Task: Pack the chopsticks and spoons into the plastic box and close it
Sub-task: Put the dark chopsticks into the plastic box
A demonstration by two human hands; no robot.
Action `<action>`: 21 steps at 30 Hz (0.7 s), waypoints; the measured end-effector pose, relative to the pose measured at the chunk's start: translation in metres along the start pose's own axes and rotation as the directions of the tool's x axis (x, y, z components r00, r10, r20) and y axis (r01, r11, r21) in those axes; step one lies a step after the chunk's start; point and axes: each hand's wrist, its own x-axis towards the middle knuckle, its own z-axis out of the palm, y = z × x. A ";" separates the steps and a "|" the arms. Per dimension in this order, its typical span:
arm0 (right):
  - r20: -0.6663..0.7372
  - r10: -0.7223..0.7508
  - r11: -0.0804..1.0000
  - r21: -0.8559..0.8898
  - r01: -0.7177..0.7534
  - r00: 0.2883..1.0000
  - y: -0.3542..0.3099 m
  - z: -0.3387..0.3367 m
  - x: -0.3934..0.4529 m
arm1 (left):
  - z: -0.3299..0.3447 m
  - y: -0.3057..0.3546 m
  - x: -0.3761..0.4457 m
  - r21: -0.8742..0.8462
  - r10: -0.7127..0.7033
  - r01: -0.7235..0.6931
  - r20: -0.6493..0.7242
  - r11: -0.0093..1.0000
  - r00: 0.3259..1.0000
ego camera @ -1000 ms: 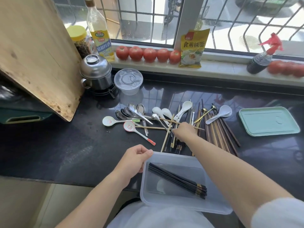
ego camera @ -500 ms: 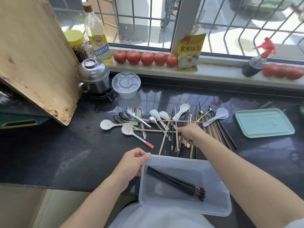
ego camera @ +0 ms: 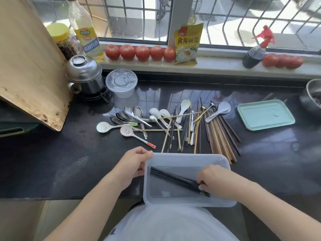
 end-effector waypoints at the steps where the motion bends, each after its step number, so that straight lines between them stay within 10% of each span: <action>1: 0.030 0.013 0.995 -0.096 -0.010 0.999 -0.002 0.008 0.011 | 0.000 0.000 0.000 -0.003 0.000 0.000 0.001 1.000 1.000; 11: 0.003 0.069 0.960 -0.272 -0.066 0.998 -0.032 0.014 0.048 | -0.002 -0.004 -0.003 0.013 -0.002 0.002 0.010 1.000 1.000; 17: -0.077 -0.034 0.911 0.408 0.062 0.996 -0.042 -0.078 0.007 | -0.002 -0.006 -0.003 0.013 -0.001 0.001 0.004 1.000 1.000; 21: -0.333 0.221 0.840 0.543 -0.004 0.917 -0.012 -0.120 0.065 | 0.001 -0.006 -0.005 0.000 0.013 -0.013 -0.009 1.000 1.000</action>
